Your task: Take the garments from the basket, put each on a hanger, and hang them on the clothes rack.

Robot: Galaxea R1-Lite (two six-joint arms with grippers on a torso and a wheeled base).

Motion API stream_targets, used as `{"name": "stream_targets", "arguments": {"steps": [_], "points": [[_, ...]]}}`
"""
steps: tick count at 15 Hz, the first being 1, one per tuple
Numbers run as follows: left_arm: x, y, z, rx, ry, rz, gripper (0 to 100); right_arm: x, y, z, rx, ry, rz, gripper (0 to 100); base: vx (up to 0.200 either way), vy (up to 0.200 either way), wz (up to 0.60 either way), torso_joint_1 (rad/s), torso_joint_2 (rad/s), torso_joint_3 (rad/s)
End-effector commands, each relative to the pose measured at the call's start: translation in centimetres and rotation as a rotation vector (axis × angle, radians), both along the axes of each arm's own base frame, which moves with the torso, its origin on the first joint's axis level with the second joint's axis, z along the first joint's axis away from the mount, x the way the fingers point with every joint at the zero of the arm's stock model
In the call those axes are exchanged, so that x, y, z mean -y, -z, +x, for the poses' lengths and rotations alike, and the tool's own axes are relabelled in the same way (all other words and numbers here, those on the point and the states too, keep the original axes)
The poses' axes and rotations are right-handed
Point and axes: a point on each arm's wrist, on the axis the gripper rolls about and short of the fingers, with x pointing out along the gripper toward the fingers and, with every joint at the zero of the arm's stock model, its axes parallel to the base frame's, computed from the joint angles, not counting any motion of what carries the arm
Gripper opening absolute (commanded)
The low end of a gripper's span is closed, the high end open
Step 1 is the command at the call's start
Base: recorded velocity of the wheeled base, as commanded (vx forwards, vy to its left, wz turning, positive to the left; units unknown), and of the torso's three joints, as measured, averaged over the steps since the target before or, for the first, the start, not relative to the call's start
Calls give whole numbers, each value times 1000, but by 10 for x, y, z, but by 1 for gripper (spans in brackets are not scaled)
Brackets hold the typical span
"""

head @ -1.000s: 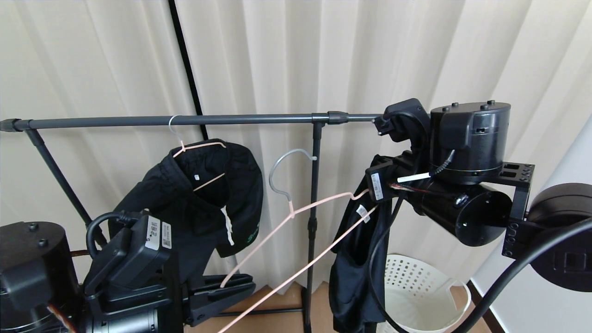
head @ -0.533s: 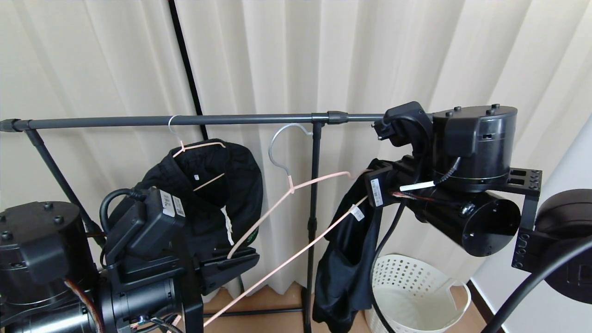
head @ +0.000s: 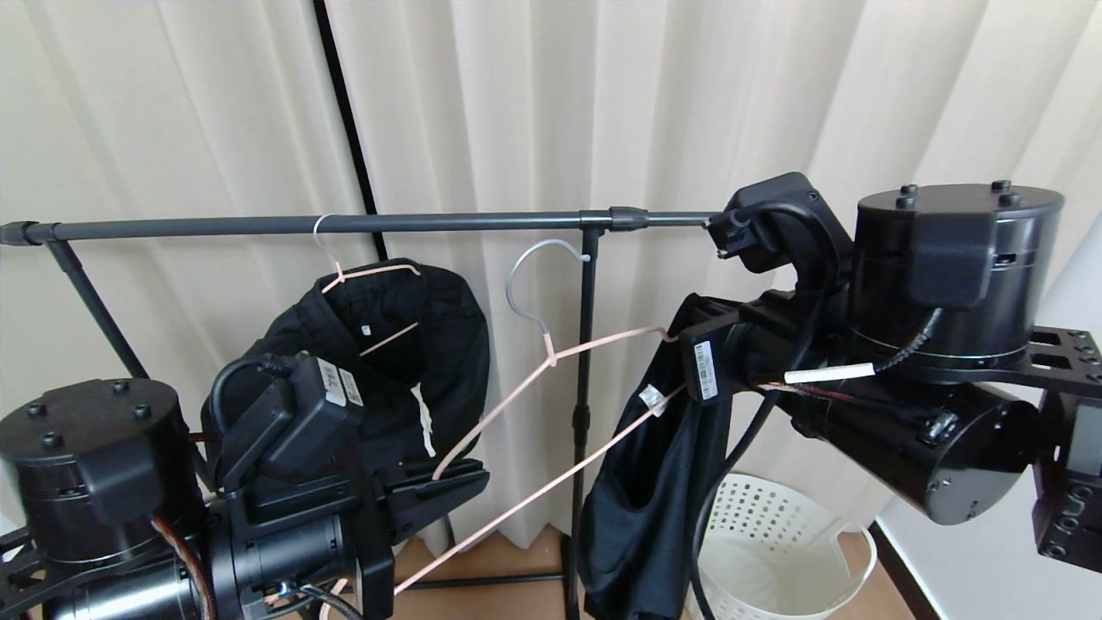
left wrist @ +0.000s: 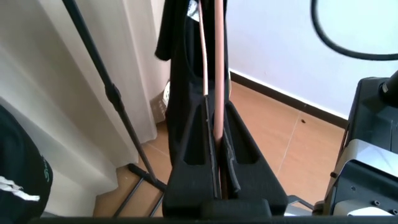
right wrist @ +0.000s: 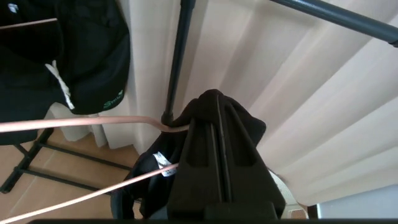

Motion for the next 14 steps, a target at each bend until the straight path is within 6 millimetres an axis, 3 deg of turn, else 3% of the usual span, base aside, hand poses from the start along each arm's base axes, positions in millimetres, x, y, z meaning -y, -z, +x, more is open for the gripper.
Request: {"name": "stream_targets", "arguments": {"steps": [1, 8, 14], "points": [[-1, 2, 0, -8, -5, 5, 0, 4, -8, -9, 16, -14, 21, 0, 0, 0, 0, 0, 0, 0], [-14, 9, -2, 31, -117, 4, 0, 8, -11, -20, 20, -30, 51, 0, 0, 0, 0, 0, 0, 0], [-32, 5, 2, 59, -201, 0, 0, 4, -11, -13, 20, -15, 52, 0, 0, 0, 0, 0, 0, 0]]}}
